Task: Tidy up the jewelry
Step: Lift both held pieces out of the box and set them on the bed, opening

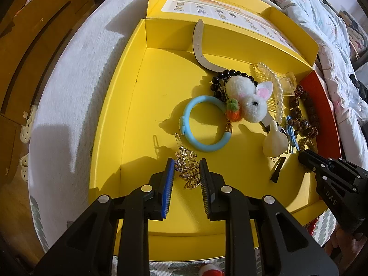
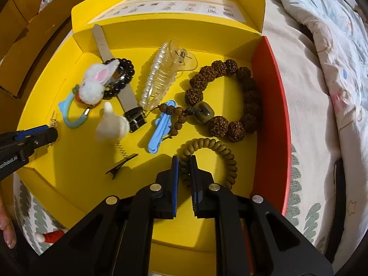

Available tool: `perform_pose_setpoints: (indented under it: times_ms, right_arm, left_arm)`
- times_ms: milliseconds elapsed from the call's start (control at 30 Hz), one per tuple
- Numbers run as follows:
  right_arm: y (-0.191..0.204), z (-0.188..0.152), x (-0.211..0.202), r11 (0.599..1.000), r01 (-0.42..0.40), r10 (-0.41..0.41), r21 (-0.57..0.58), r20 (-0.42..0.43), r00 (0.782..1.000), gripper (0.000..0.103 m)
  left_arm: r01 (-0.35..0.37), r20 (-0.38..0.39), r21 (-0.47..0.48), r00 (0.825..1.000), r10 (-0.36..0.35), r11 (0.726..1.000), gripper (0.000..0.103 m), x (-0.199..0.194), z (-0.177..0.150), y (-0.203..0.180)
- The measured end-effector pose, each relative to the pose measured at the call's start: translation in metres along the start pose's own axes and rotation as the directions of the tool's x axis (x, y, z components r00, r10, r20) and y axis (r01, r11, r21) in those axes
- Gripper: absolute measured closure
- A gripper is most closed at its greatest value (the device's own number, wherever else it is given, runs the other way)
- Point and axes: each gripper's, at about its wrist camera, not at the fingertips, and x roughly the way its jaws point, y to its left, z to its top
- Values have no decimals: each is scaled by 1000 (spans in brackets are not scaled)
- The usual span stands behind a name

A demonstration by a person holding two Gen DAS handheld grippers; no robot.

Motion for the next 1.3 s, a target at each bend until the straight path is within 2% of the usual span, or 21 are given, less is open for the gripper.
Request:
perform_pose_setpoints:
  times_ms: [100,233,467,733,900,1100,1200,1300]
  right_arm:
    - [0,0,-12,1000,-8,8,5,27,1000,90]
    - [-6,0,-34,998,-60,58,29,66,996,90]
    - [-17,-7,-89,987,-149,139,59,153,978,90]
    - [-40,-42,-152,986,-141,118,86,230,966,90]
    - [-73,-78,-153,986,-97,68,138,201,977,90]
    - [-103,-117,-110,980,-35,20,198,77,997,90]
    - [-105,-126,-84,979,-4,2,202,8,1000,90]
    - [-104,-130,-72,979,10,-5,202,-22,1000,90]
  left_arm:
    - [9,10,-1,1000,-9,1000,80,-5,0,2]
    - [26,29,-4,999,-25,1000,80,-16,-2,4]
    - [50,76,4,996,-50,999,80,-49,-17,2]
    - [56,134,30,989,-60,998,80,-95,-52,3]
    - [50,114,14,992,-51,999,80,-101,-86,17]
    - [-17,53,7,998,16,1000,80,-87,-112,27]
    - [-29,11,-4,1000,29,1000,80,-73,-119,32]
    - [-41,-23,-5,999,40,999,80,-60,-123,34]
